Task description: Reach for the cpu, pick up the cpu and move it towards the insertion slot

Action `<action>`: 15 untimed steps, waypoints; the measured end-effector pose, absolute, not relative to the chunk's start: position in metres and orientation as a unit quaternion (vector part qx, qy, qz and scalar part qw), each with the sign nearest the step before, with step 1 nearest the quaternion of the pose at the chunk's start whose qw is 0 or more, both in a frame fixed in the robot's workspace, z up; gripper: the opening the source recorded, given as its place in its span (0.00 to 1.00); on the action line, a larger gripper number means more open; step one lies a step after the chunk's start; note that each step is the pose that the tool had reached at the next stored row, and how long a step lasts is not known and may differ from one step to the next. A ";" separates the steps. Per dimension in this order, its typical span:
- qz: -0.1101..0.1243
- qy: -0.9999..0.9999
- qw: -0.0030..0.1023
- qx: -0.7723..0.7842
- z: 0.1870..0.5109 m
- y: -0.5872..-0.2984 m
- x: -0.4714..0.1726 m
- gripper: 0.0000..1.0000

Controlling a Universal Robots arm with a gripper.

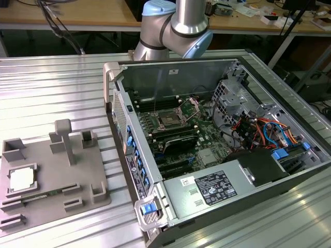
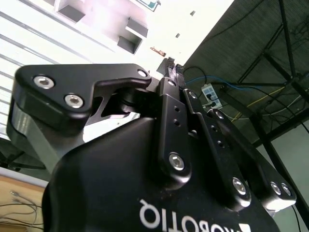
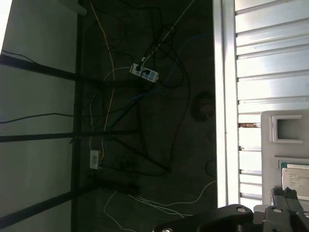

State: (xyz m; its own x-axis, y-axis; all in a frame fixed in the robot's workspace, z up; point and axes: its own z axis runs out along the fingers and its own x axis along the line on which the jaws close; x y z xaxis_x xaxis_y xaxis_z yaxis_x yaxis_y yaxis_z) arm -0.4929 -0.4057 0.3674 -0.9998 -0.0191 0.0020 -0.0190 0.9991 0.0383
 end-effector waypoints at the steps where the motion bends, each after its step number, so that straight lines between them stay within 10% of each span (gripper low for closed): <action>1: -0.019 -1.000 0.001 0.010 0.367 -0.406 -0.495 0.11; 15: -0.019 -1.000 0.001 0.010 0.367 -0.406 -0.512 0.11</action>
